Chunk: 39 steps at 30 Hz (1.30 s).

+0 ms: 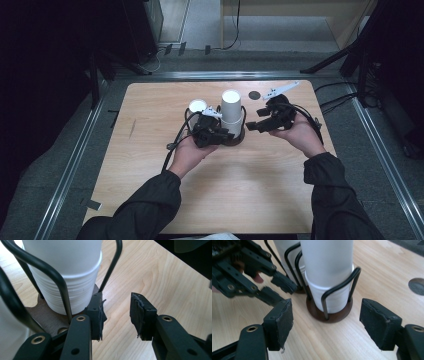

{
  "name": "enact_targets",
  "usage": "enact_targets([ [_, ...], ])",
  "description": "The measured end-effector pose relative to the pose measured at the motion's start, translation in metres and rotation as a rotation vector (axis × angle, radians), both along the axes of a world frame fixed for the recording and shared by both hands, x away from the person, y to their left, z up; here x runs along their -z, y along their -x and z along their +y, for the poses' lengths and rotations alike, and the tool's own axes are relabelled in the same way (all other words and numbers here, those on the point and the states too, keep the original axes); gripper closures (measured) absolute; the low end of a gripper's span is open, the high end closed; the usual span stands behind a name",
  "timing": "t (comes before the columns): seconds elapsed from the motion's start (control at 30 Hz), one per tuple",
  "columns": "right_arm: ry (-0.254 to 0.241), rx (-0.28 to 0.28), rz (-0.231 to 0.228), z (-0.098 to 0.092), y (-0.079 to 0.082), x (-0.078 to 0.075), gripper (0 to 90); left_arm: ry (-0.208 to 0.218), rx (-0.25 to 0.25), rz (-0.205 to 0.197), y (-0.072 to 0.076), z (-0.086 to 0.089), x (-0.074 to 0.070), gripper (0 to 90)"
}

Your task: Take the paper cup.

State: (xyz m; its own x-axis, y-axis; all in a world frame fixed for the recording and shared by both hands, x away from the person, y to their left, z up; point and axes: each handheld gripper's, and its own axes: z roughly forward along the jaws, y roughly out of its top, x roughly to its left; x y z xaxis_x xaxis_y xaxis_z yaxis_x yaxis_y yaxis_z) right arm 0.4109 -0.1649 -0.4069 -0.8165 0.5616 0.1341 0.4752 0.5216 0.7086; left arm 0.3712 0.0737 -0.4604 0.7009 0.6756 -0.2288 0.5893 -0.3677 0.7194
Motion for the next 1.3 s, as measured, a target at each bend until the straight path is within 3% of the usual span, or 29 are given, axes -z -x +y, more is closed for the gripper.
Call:
enact_targets([
  [0.1, -0.006, 0.001, -0.002, 0.003, -0.003, -0.003, 27.0, -0.013, -0.024, -0.006, -0.003, -0.003, 0.0, 70.3],
  [0.3, 0.008, -0.004, -0.018, 0.017, -0.013, -0.01, 27.0, 0.007, -0.054, -0.007, -0.008, -0.003, 0.002, 77.3],
  [0.5, 0.014, -0.009, -0.032, 0.026, -0.019, -0.014, 27.0, 0.006, -0.06, -0.026, -0.01, -0.003, 0.003, 78.0],
  [0.57, 0.017, -0.011, -0.036, 0.03, -0.021, -0.016, 27.0, 0.016, -0.067, -0.01, -0.012, -0.003, 0.003, 78.2],
  [1.13, 0.056, -0.063, -0.045, 0.056, -0.037, -0.025, 26.6, 0.016, -0.074, -0.003, -0.015, 0.0, 0.004, 78.1],
  [1.3, 0.095, -0.075, -0.042, 0.069, -0.042, -0.028, 26.4, 0.012, -0.076, -0.005, -0.015, 0.0, 0.004, 78.1],
])
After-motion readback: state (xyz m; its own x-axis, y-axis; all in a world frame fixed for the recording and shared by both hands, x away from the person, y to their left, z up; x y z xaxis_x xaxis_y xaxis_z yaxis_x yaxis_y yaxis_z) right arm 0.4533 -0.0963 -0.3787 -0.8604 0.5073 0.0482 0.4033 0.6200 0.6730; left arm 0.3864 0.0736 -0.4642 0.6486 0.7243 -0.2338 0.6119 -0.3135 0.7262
